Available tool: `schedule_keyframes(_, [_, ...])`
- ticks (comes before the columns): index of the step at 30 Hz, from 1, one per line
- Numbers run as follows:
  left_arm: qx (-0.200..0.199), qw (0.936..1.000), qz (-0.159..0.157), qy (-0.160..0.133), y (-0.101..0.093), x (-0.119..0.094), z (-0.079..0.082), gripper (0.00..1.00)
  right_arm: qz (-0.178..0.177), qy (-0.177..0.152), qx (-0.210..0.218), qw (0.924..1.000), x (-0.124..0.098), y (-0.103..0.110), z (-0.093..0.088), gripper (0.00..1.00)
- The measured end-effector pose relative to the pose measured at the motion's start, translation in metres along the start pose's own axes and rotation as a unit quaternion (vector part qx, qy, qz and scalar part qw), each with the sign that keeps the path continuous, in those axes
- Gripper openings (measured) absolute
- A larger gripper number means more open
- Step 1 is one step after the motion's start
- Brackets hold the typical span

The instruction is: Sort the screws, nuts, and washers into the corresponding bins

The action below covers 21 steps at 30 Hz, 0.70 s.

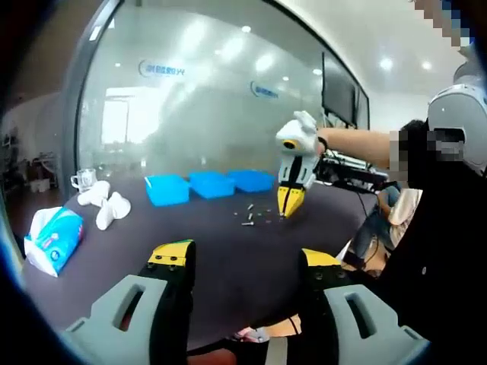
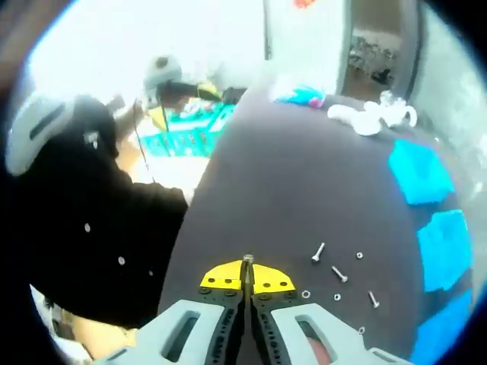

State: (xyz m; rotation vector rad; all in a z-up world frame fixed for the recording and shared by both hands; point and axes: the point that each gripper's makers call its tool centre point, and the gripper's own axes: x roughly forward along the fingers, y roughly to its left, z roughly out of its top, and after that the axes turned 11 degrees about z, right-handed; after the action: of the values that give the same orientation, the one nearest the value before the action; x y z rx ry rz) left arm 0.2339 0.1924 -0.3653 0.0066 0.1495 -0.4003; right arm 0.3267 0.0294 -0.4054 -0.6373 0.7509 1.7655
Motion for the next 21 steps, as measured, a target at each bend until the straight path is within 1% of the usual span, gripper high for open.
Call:
schedule_keyframes(4, [0.000,1.0000,0.000,-0.008,0.002,0.002,0.006,0.52,-0.040,-0.057,0.004,0.9976,-0.024,0.001,0.005,0.00])
schedule_keyframes(7, [0.001,0.9999,-0.002,-0.013,0.002,0.003,0.009,0.52,-0.081,-0.102,0.011,0.9914,-0.046,0.000,0.005,0.00])
schedule_keyframes(8, [0.002,0.9999,-0.003,-0.014,0.002,0.004,0.010,0.52,-0.096,-0.122,0.012,0.9878,-0.054,0.001,0.006,0.00])
schedule_keyframes(10, [0.001,0.9998,-0.005,-0.018,0.001,0.005,0.011,0.52,-0.128,-0.162,0.018,0.9782,-0.070,0.001,0.008,0.00])
schedule_keyframes(11, [0.000,0.9998,-0.006,-0.020,0.001,0.006,0.012,0.52,-0.149,-0.191,0.025,0.9698,-0.081,0.001,0.008,0.00])
schedule_keyframes(12, [0.000,0.9998,-0.006,-0.020,0.001,0.006,0.013,0.52,-0.172,-0.208,0.034,0.9622,-0.090,-0.001,0.006,0.00])
schedule_keyframes(13, [0.000,0.9998,-0.006,-0.021,0.001,0.007,0.013,0.52,-0.188,-0.225,0.031,0.9557,-0.098,0.000,0.005,0.00])
schedule_keyframes(14, [0.000,0.9998,-0.007,-0.021,0.001,0.007,0.013,0.52,-0.203,-0.237,0.034,0.9494,-0.103,0.003,0.003,0.00])
schedule_keyframes(15, [0.000,0.9997,-0.008,-0.022,0.001,0.007,0.013,0.52,-0.212,-0.246,0.036,0.9450,-0.107,0.004,0.001,0.00])
schedule_keyframes(17, [-0.001,0.9997,-0.008,-0.023,0.001,0.007,0.014,0.52,-0.239,-0.269,0.033,0.9324,-0.117,0.009,-0.004,0.00])
schedule_keyframes(19, [-0.001,0.9996,-0.009,-0.025,0.000,0.008,0.016,0.52,-0.250,-0.302,0.047,0.9188,-0.125,0.016,-0.006,0.00])
schedule_keyframes(20, [-0.001,0.9996,-0.009,-0.027,0.000,0.008,0.017,0.52,-0.264,-0.313,0.050,0.9108,-0.131,0.018,-0.009,0.00])
schedule_keyframes(21, [0.000,0.9996,-0.011,-0.027,-0.001,0.008,0.017,0.52,-0.288,-0.315,0.047,0.9032,-0.137,0.020,-0.014,0.00])
